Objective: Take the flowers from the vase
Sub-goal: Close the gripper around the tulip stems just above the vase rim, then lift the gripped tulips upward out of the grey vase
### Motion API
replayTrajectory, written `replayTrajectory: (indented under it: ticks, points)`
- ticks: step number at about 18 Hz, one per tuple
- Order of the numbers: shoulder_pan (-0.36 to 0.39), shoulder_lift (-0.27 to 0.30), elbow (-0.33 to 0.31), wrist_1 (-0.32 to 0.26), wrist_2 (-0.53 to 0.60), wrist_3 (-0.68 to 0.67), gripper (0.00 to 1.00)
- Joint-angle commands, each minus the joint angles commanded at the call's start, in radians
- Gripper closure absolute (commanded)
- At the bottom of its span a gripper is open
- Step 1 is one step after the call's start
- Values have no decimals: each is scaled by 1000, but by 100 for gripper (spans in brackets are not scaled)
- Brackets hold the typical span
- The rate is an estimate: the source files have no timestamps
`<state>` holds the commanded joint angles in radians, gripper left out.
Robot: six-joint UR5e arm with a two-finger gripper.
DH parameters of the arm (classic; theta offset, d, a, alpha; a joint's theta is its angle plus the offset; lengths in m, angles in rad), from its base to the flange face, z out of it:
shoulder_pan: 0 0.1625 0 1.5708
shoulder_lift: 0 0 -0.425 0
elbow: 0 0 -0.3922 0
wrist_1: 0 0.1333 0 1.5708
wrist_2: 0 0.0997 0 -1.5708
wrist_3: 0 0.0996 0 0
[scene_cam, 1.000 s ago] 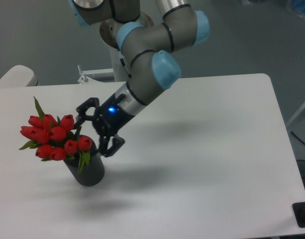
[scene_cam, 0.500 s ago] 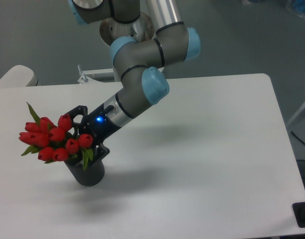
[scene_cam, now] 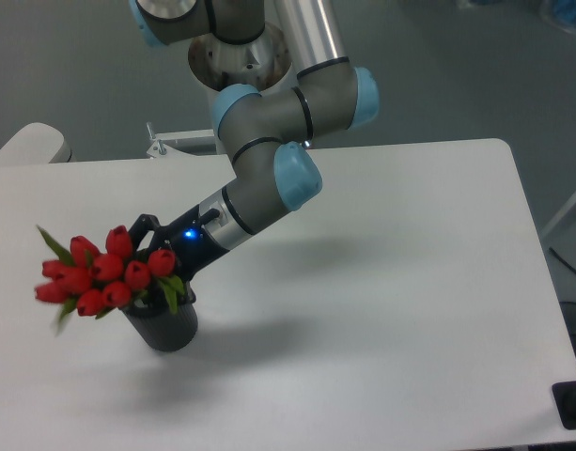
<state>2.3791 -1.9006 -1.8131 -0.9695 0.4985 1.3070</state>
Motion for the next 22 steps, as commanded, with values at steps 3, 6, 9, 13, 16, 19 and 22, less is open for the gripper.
replayTrajectory:
  ticks: [3, 6, 9, 13, 16, 19, 22]
  points:
    - [20, 24, -31, -3, -34, -5, 100]
    - [49, 72, -66, -6, -104, -9, 100]
    - [66, 86, -57, -6, -170, -44, 100]
    - [98, 92, -32, -6, -242, -77, 100]
    - [114, 92, -5, -6, -281, -136, 100]
    - [117, 92, 31, -8, -282, -204, 100]
    - [121, 92, 67, -6, -279, -287, 100]
